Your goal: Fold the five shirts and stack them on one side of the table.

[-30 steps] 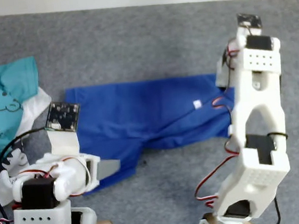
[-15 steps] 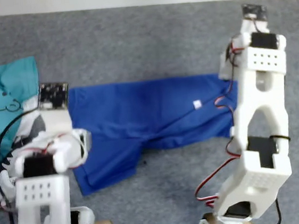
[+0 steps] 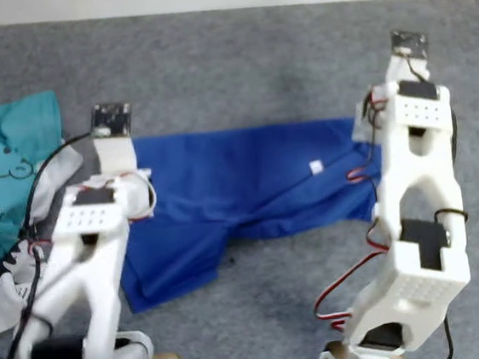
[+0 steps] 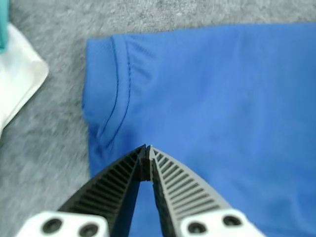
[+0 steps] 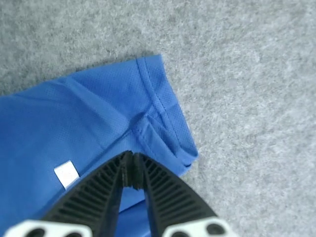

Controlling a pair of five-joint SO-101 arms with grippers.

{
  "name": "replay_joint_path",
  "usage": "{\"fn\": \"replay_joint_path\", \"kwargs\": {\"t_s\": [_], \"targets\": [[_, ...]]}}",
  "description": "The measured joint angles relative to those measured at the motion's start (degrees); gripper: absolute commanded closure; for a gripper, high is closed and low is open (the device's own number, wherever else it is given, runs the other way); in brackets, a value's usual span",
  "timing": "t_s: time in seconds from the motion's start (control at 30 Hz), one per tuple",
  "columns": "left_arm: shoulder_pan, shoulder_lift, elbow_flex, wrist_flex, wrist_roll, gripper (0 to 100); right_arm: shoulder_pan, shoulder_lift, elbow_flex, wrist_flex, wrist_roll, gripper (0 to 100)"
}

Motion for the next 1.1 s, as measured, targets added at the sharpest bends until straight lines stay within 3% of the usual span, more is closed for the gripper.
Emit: {"fn": "replay_joint_path", "kwargs": {"t_s": [0.17,0.3,0.47,0.73,1.1], "targets": [[-1.05,12.31,-6.42,-3.25,-0.09,99,0.0,0.0,1.58,7.38,7.38,99.2],[-3.87,20.4,-13.89,-3.6,0.0,99,1.76,0.0,1.58,11.43,8.35,97.5],[-4.57,29.01,-22.07,-3.6,0.0,99,3.87,-0.35,4.04,13.71,9.49,84.8],[-4.84,36.92,-31.65,-3.6,0.0,99,4.75,-8.7,14.07,14.95,13.71,85.0],[-5.01,37.19,-32.09,-3.25,0.0,99,3.96,-15.82,41.14,-10.29,14.59,85.3]]}}
